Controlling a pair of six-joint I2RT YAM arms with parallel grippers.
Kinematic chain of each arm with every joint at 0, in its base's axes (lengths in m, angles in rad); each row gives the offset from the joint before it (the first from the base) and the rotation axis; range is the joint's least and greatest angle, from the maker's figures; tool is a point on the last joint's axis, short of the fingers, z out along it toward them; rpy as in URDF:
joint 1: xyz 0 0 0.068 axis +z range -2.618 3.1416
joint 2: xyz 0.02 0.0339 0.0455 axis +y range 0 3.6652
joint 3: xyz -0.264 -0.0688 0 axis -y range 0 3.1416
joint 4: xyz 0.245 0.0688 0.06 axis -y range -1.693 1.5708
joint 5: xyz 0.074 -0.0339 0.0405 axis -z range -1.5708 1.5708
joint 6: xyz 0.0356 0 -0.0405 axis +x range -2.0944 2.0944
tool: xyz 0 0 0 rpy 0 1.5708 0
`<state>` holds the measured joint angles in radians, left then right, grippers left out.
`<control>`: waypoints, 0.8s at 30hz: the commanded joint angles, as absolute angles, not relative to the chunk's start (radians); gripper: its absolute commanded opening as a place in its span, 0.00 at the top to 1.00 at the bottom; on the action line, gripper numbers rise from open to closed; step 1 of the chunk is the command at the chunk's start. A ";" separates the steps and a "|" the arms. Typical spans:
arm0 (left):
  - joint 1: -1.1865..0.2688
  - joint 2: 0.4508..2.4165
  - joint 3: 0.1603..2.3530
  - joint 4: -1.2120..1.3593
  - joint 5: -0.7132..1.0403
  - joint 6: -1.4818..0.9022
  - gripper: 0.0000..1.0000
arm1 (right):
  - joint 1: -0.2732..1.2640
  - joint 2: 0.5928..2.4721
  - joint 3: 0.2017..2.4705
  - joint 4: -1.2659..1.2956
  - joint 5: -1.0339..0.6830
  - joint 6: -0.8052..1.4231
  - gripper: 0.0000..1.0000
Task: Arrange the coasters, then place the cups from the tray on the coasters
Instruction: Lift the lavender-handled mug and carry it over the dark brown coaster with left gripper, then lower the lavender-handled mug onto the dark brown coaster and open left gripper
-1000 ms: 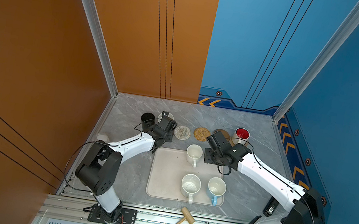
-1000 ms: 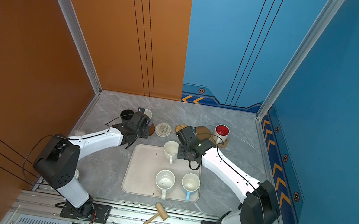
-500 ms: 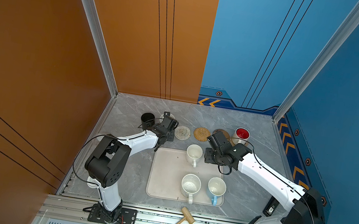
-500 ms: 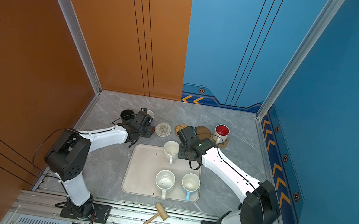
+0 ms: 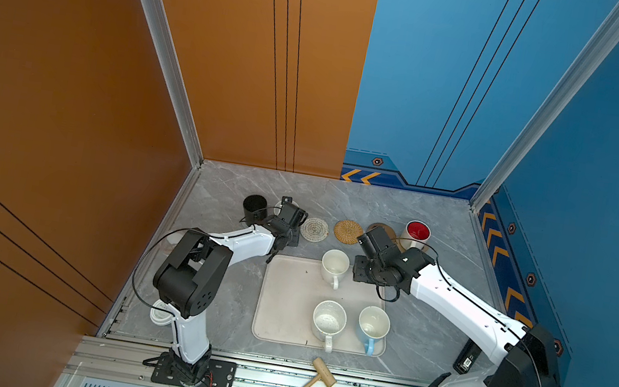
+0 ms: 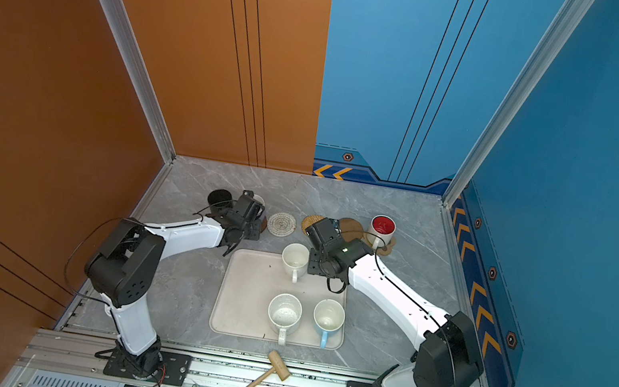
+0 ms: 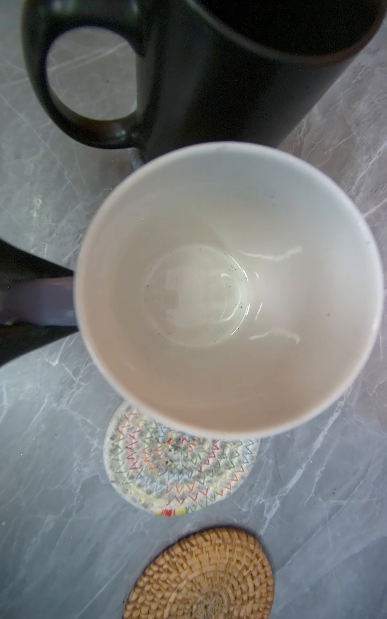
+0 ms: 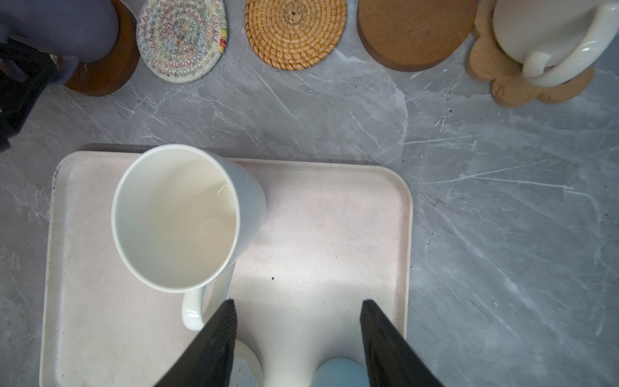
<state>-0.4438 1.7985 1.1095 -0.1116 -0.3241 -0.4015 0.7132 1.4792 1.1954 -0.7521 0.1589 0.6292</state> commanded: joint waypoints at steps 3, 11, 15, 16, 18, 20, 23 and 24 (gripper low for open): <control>-0.433 1.802 1.142 -0.048 -0.332 -0.425 1.00 | 0.709 1.489 1.180 -0.784 0.162 0.642 0.42; -0.433 1.789 1.124 -0.051 -0.328 -0.432 1.00 | 0.709 1.488 1.181 -0.784 0.161 0.643 0.42; -0.433 1.780 1.116 -0.057 -0.328 -0.435 0.94 | 0.709 1.490 1.180 -0.784 0.160 0.643 0.42; -0.433 1.777 1.112 -0.057 -0.329 -0.436 0.92 | 0.709 1.491 1.180 -0.784 0.161 0.643 0.41; -0.433 1.773 1.108 -0.057 -0.330 -0.440 0.86 | 0.709 1.491 1.180 -0.783 0.160 0.644 0.42; -0.433 1.772 1.105 -0.058 -0.329 -0.441 0.83 | 0.709 1.490 1.181 -0.784 0.159 0.644 0.42; -0.433 1.769 1.103 -0.058 -0.328 -0.441 0.75 | 0.709 1.488 1.182 -0.784 0.160 0.644 0.42; -0.433 1.768 1.103 -0.057 -0.328 -0.441 0.75 | 0.709 1.488 1.182 -0.784 0.158 0.644 0.42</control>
<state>-0.4393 1.7977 1.1091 -0.0845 -0.3218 -0.4335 0.7132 1.4792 1.1954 -0.7521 0.1589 0.6296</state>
